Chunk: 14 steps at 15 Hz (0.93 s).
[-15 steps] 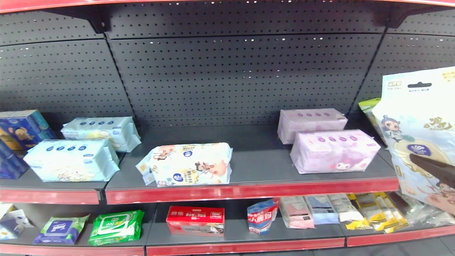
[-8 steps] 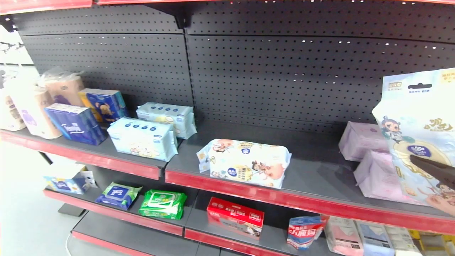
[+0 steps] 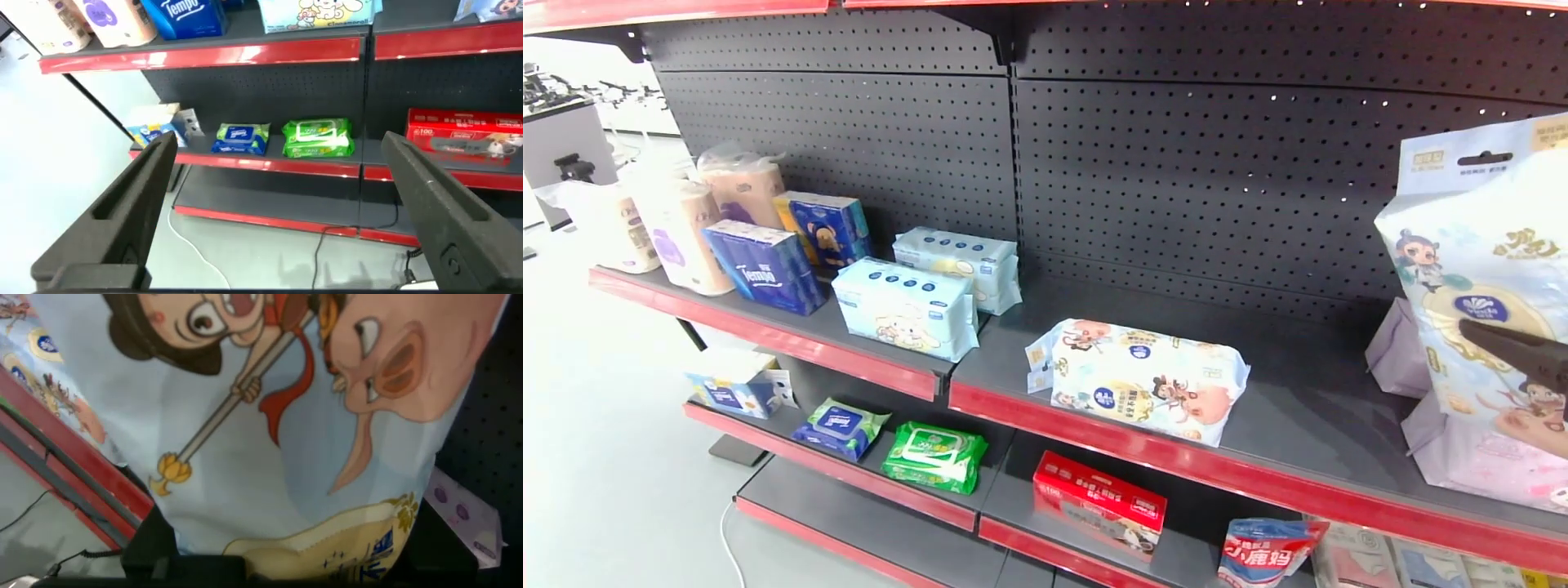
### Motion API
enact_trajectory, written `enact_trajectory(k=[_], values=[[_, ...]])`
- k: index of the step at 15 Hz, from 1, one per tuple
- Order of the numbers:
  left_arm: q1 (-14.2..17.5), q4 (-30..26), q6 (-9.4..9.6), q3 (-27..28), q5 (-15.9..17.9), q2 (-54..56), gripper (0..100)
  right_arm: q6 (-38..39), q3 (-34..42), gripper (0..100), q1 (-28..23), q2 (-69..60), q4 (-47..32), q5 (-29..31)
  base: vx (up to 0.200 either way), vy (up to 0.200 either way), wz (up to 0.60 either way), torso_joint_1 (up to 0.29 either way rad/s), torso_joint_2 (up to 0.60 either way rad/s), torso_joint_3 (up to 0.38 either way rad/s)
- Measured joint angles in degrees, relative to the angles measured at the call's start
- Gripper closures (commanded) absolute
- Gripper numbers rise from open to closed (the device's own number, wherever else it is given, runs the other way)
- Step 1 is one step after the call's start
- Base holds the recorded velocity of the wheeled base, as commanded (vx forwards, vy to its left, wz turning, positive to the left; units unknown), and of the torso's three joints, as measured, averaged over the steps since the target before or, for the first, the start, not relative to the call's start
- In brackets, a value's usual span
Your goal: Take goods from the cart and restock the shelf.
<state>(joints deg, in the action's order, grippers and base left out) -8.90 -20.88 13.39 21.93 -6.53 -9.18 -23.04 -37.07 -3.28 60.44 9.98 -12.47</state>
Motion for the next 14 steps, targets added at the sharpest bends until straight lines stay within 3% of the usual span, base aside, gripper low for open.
enact_trajectory(k=[5, 8, 14], values=[[0.02, -0.13, 1.19, -0.11, 0.13, 0.41, 0, -0.05, -0.35, 100, -0.27, 0.99, 0.11, 0.10, 0.000, 0.000, 0.00, 0.000, 0.00, 0.000], [0.04, -0.13, 1.37, -0.11, 0.16, 0.50, 0, -0.06, -0.57, 100, -0.13, 1.10, 0.09, 0.07, 0.000, 0.000, -0.60, 0.001, 0.00, 0.002], [0.00, -0.16, 2.07, 0.00, 0.20, 0.67, 0, -0.11, -1.71, 100, -0.20, 1.51, 0.11, 0.00, 0.000, 0.000, 0.00, 0.000, 0.00, 0.000]])
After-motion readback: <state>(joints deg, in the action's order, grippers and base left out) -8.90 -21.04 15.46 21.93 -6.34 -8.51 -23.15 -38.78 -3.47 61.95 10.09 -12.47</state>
